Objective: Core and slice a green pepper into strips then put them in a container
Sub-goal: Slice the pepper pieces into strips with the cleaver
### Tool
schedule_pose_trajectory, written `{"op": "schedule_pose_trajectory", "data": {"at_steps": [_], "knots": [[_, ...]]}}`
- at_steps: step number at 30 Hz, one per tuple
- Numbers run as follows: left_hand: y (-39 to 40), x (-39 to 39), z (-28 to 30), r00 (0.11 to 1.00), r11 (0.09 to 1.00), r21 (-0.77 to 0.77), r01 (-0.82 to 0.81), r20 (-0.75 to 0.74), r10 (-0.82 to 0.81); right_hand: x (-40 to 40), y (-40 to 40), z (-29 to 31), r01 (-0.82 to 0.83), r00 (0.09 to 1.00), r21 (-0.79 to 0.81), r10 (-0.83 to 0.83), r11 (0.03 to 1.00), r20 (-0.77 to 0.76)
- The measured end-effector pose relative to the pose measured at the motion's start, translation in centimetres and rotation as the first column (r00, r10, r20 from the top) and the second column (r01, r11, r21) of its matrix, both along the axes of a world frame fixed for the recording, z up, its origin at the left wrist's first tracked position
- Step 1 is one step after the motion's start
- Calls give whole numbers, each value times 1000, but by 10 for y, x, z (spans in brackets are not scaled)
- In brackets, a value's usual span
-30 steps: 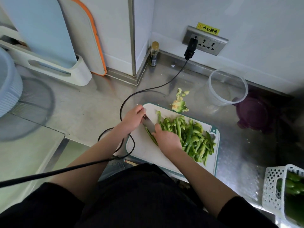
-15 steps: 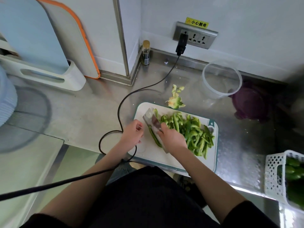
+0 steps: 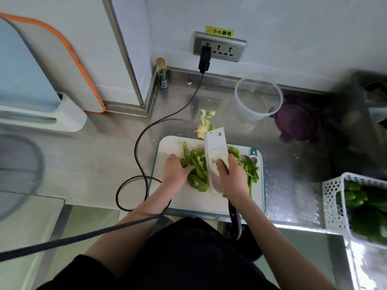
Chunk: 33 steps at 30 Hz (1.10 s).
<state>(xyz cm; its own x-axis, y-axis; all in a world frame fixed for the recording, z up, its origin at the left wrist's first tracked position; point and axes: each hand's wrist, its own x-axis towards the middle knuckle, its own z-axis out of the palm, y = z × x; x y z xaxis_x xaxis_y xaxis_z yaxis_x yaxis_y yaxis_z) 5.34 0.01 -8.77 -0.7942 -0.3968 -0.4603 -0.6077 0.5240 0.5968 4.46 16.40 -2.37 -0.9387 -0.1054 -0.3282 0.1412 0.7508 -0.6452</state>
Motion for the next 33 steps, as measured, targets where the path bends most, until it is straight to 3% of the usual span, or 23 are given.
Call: {"op": "schedule_pose_trajectory", "data": {"at_steps": [4, 9, 12, 16, 19, 24, 28, 31, 33], "knots": [[4, -6, -4, 998, 999, 41, 30, 50, -32, 10, 11, 3, 78, 994, -35, -75, 996, 86], [7, 3, 4, 997, 999, 23, 49, -68, -47, 13, 19, 7, 149, 984, -31, -145, 988, 100], [-1, 1, 14, 988, 989, 146, -30, -143, 51, 10, 20, 5, 198, 975, -53, -192, 979, 111], [-15, -5, 24, 963, 887, 432, -163, -123, 238, 5, 15, 6, 190, 979, -79, -182, 979, 89], [-21, -5, 32, 945, 798, 565, -207, -94, 312, 2, 17, 9, 215, 975, -87, -209, 973, 75], [-16, -6, 53, 927, 684, 689, -241, -45, 372, 3, 6, 22, 294, 934, -269, -217, 917, 283], [-9, -9, 66, 952, 739, 665, -109, -144, 270, -2, -12, 21, 241, 943, -398, -117, 885, 310], [-6, -11, 72, 959, 799, 601, -24, -212, 188, -9, -19, 18, 346, 919, -540, -162, 767, 359], [-4, -12, 73, 959, 826, 563, 25, -248, 140, -13, -21, 15, 362, 918, -562, -179, 744, 355]]}}
